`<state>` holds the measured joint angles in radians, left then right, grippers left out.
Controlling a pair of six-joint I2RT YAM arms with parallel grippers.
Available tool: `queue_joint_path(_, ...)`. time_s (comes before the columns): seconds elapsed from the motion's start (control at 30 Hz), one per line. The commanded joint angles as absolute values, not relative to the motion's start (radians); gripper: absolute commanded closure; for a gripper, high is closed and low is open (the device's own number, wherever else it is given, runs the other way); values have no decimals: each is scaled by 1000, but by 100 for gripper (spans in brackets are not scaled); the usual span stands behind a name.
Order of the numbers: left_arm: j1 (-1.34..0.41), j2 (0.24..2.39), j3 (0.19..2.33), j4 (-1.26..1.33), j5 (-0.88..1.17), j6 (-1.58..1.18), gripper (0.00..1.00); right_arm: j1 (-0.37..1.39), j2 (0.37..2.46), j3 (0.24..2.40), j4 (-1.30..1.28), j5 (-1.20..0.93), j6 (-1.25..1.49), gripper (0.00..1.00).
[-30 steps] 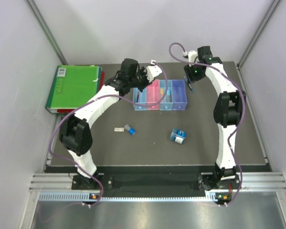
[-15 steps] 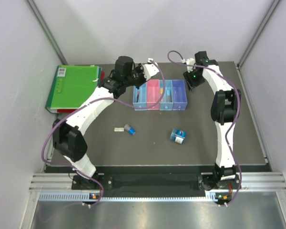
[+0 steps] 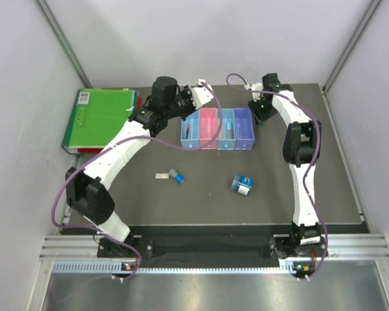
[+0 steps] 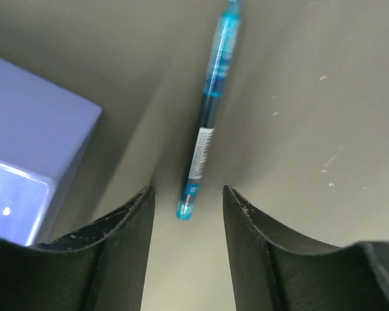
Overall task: Sort the stationery into containers
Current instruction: Pick up the pen from the center of the board.
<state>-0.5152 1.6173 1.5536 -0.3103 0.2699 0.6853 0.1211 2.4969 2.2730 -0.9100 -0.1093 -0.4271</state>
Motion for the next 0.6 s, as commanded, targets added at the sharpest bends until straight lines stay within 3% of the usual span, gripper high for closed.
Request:
queue_joint_path(0.0, -517, 1563, 1574, -299, 247, 703, 100, 115, 2514, 2321, -923, -109, -457, 55)
queue_joint_path(0.1, -515, 1559, 1583, -304, 242, 707, 100, 115, 2533, 2322, -930, -109, -465, 57)
queue_joint_path(0.17, -517, 1557, 1586, -305, 239, 712, 100, 115, 2545, 2322, -934, -109, -463, 68)
queue_joint_path(0.4, -517, 1540, 1583, -305, 229, 727, 100, 114, 2591, 2364, -980, -120, -465, 87)
queue_joint_path(0.5, -517, 1534, 1577, -301, 224, 733, 100, 112, 2597, 2355, -983, -100, -471, 100)
queue_joint_path(0.57, -517, 1526, 1554, -287, 209, 747, 100, 107, 2579, 2324, -973, -100, -468, 100)
